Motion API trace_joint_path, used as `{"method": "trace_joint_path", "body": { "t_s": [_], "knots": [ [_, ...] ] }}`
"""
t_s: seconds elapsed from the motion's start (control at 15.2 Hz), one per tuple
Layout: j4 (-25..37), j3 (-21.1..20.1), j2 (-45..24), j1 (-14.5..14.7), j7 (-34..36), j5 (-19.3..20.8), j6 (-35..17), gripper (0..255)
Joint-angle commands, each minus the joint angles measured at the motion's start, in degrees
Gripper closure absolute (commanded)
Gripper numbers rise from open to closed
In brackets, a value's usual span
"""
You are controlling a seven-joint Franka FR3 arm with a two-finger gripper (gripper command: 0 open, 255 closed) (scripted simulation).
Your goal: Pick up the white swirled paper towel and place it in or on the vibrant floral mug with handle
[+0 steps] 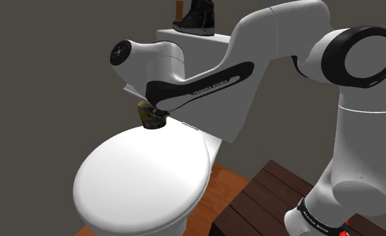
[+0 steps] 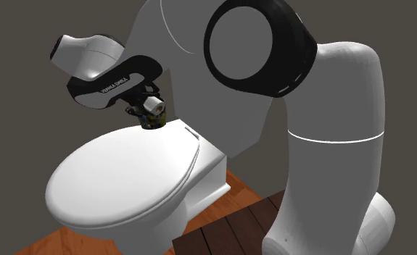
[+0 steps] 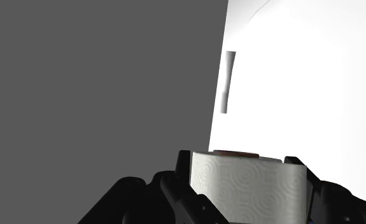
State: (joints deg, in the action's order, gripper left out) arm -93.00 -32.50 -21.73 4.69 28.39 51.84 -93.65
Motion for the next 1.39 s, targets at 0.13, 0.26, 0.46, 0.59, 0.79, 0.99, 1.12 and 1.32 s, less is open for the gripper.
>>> {"method": "trace_joint_path", "body": {
  "t_s": [0.13, 0.26, 0.46, 0.59, 0.79, 0.99, 1.12, 1.32],
  "knots": [
    [-0.7, 0.1, -0.2, -0.1, 0.5, 0.2, -0.6, 255],
    [-0.7, 0.1, -0.2, -0.1, 0.5, 0.2, -0.6, 255],
    [-0.7, 0.1, -0.2, -0.1, 0.5, 0.2, -0.6, 255],
    [-0.6, 0.1, -0.2, -0.1, 0.5, 0.2, -0.6, 0],
    [-0.6, 0.1, -0.2, -0.1, 0.5, 0.2, -0.6, 0],
    [2.2, -0.6, -0.3, 1.6, 0.0, -0.4, 2.6, 0],
    [5.0, -1.1, -0.6, 3.2, -0.5, -0.7, 5.6, 0],
    [5.0, -1.1, -0.6, 3.2, -0.5, -0.7, 5.6, 0]
  ]
}}
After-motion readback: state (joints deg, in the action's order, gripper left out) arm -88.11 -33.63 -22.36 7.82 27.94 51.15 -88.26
